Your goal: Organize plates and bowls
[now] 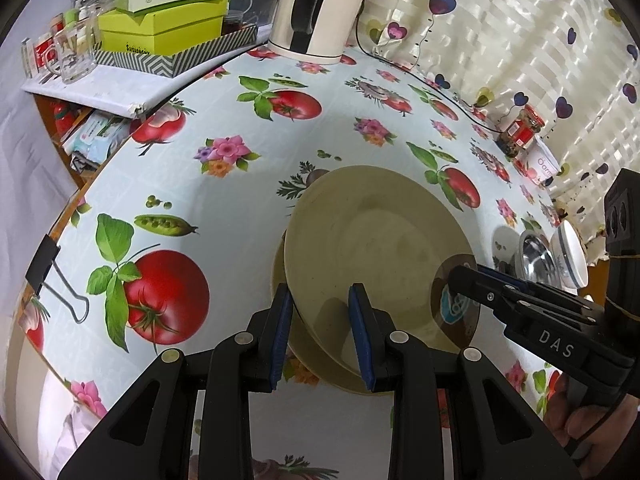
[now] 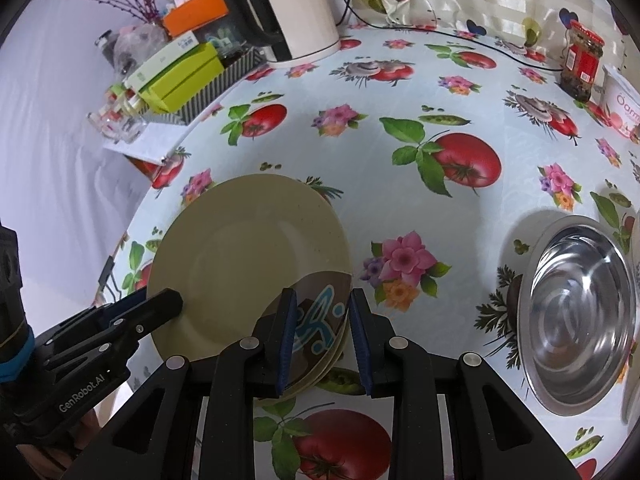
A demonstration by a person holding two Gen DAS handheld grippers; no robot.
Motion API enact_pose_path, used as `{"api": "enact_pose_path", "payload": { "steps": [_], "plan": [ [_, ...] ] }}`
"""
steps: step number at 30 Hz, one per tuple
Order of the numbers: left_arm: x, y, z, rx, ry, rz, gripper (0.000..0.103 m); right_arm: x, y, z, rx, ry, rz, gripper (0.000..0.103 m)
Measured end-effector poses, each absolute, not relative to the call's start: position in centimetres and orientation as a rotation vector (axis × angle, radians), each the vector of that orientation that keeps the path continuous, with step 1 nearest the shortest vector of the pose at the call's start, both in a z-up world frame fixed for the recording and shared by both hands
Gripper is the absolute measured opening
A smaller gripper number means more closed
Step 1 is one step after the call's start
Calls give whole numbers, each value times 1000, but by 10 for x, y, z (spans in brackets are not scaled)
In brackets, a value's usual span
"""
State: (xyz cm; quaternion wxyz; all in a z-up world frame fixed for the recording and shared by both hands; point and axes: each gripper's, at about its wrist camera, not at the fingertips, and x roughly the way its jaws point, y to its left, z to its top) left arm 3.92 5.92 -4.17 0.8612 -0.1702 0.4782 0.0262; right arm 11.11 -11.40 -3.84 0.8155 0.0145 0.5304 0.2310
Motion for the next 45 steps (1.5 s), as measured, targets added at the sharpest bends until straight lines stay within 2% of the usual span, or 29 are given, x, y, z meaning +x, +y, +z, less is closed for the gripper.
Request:
{"api": "enact_pose_path", "payload": {
  "steps": [22, 45],
  "plan": [
    [35, 59, -50, -348, 1015, 61, 30, 107, -108, -50, -12, 1154, 499, 31],
    [27, 60, -43, -339, 994, 76, 30, 102, -112, -43, -2, 1109, 525, 31]
  ]
}}
